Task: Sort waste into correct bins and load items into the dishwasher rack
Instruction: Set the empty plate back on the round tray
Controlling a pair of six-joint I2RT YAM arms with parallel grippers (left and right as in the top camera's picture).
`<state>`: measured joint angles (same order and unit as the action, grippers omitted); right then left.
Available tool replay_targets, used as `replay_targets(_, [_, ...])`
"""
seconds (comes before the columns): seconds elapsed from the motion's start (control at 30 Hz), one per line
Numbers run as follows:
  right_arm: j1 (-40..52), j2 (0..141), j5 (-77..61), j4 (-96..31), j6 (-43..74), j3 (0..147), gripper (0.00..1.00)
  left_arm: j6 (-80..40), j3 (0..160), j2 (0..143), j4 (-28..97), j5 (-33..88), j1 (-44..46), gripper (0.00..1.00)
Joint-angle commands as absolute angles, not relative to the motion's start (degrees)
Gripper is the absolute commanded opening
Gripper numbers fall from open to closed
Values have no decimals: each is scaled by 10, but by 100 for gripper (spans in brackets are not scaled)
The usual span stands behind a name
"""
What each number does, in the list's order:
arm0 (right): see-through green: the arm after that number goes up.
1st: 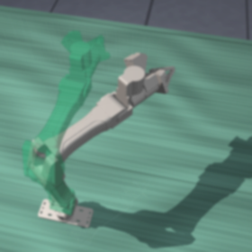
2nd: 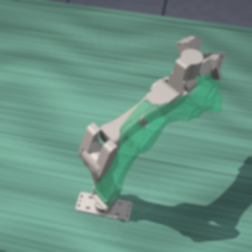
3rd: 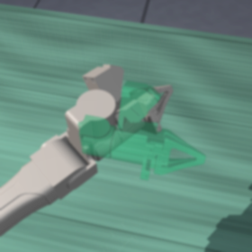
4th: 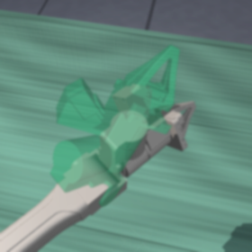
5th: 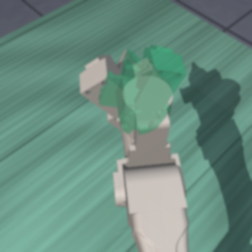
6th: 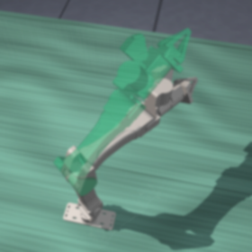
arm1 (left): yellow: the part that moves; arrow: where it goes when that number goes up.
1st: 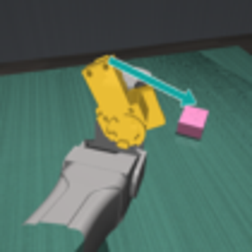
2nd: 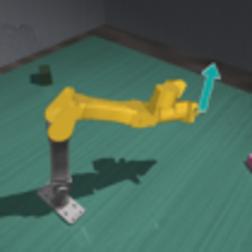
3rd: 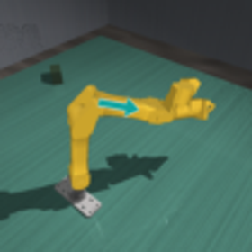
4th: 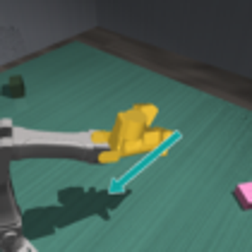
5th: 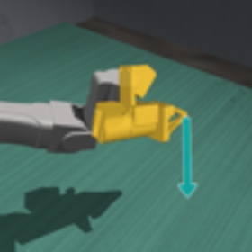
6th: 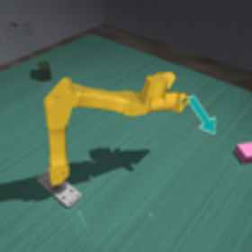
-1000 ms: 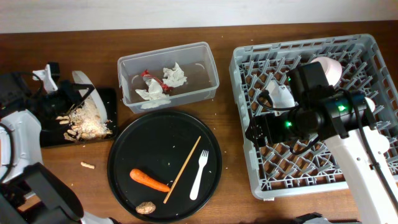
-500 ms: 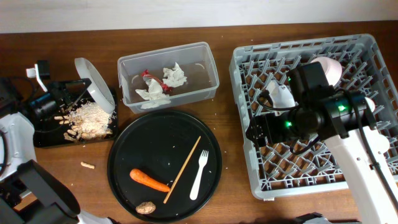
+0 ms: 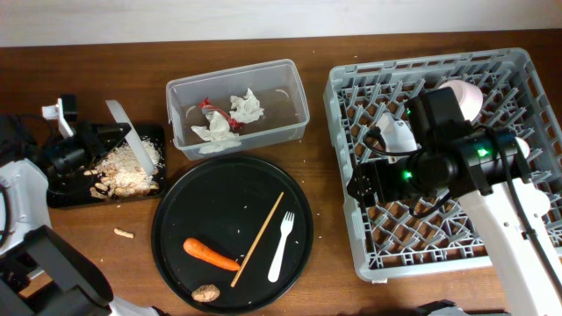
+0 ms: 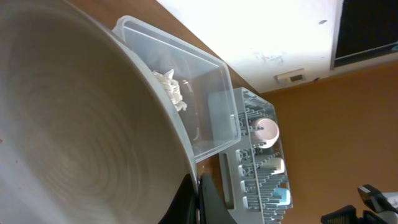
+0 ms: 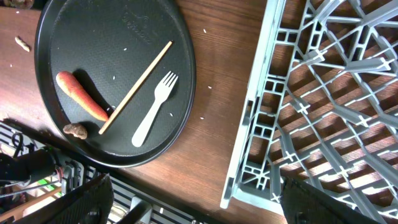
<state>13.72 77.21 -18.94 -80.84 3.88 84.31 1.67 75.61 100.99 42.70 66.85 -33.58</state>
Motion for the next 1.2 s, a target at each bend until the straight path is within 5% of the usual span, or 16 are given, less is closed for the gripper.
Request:
replay_targets(0.0, [142,773,-188,-811,39,842,89,13,760,983,427,639,-340,0])
replay_targets(0.23, [142,773,-183,-811,41,842,90,13,760,898,457,467,-267,0])
replay_targets(0.53, [54,773,-64,-811,125,842,90,13,760,801,496,280,10,0])
replay_targets(0.7, [-23,773,-94,-818,62,842,90,-36,759,801,502,265,135,0])
replay_targets(0.97, [-23,773,-94,-821,62,842,90,-39,722,871,597,191,286,0])
replay_targets(1.17, [-23,773,-94,-828,62,842,90,-54,703,978,595,76,318,0])
